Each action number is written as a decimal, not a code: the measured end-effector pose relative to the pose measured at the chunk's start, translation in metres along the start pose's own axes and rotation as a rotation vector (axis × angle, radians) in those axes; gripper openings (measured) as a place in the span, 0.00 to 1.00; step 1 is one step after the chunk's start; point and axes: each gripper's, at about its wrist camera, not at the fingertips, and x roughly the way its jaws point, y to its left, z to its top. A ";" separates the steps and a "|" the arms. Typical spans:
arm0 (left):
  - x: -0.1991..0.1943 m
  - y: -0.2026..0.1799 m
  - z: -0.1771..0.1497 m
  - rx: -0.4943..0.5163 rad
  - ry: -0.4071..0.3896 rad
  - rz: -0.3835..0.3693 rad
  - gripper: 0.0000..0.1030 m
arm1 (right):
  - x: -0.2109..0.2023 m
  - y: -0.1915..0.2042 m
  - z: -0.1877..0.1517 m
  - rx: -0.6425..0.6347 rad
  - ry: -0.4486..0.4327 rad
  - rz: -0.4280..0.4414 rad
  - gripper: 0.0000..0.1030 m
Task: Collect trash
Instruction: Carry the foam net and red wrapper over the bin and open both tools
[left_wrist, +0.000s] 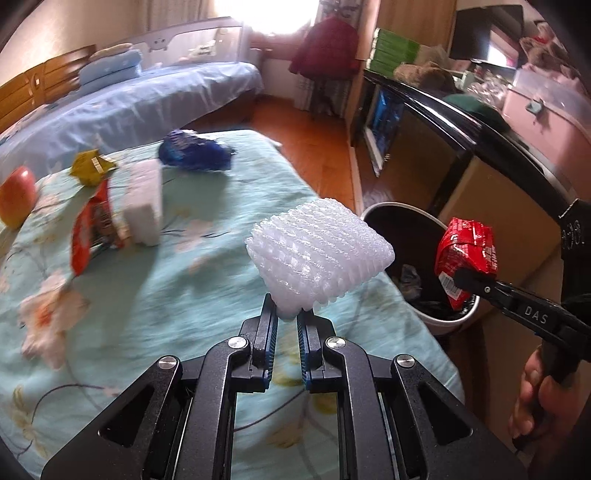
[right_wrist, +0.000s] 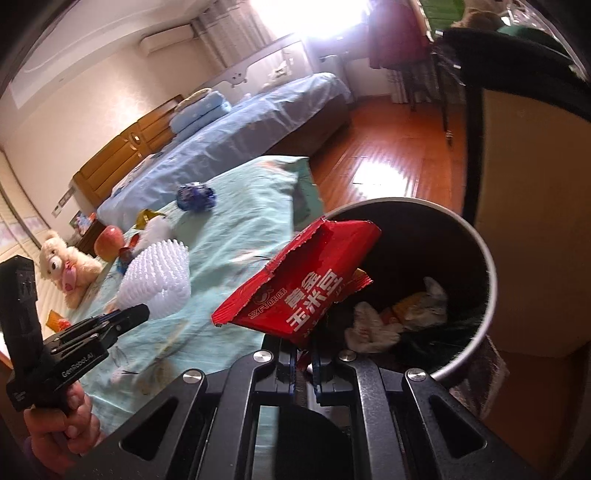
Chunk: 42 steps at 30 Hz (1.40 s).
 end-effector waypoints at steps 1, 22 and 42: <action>0.002 -0.005 0.001 0.008 0.002 -0.004 0.09 | 0.000 -0.005 0.000 0.008 -0.001 -0.006 0.06; 0.044 -0.076 0.029 0.142 0.045 -0.047 0.09 | -0.002 -0.050 0.013 0.070 0.006 -0.046 0.06; 0.074 -0.097 0.037 0.162 0.105 -0.061 0.10 | 0.011 -0.074 0.024 0.091 0.042 -0.069 0.10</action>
